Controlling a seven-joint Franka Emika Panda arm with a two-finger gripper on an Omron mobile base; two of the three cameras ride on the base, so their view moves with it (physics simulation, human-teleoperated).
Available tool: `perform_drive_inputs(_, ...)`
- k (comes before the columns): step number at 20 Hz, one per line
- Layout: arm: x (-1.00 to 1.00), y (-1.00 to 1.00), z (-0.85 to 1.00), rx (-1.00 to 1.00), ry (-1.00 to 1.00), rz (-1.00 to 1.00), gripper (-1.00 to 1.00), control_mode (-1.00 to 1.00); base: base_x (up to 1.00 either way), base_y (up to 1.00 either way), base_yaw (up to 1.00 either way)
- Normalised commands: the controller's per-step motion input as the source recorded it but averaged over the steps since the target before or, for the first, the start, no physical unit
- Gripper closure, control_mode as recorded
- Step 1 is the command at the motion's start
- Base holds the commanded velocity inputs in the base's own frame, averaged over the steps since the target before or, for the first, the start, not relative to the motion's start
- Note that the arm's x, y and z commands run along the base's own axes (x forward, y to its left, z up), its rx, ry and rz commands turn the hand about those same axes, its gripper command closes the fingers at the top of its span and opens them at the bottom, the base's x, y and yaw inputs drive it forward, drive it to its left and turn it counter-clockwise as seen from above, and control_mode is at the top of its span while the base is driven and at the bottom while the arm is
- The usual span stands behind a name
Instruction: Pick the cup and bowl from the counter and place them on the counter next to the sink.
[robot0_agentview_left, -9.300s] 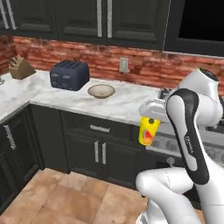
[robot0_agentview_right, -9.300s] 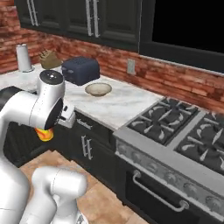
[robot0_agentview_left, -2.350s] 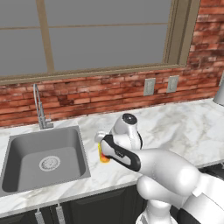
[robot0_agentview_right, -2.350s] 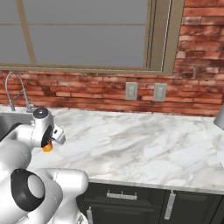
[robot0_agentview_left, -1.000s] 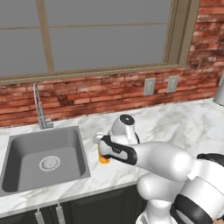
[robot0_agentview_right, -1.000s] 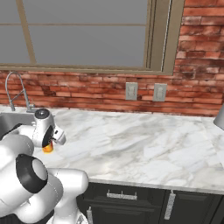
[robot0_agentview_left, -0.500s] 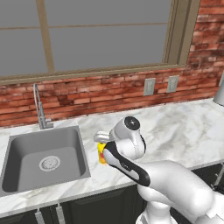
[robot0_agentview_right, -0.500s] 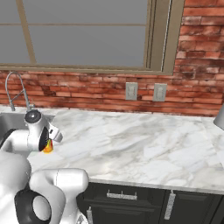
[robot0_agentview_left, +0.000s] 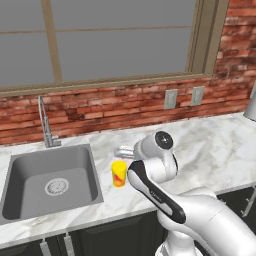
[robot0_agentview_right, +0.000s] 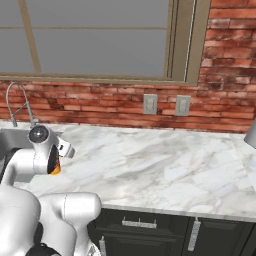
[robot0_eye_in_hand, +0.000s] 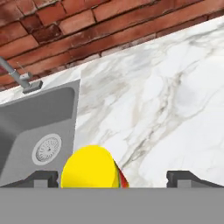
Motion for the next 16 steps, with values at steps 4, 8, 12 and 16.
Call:
perform_drive_inputs(4, -0.17, 0.00, 0.82, -0.11, 0.39, 0.01, -1.00, -1.00, 0.00, 0.00, 0.00)
perform_drive_inputs(8, -0.16, 0.00, 0.67, -0.15, 0.52, 0.03, -1.00, -1.00, 0.00, 0.00, 0.00)
perform_drive_inputs(12, -0.39, 0.08, 0.32, -0.16, 0.43, 0.00, -1.00, -1.00, 0.00, 0.00, 0.00)
perform_drive_inputs(16, -0.71, 0.09, 0.00, -0.10, 0.10, 0.00, -1.00, -1.00, 0.00, 0.00, 0.00)
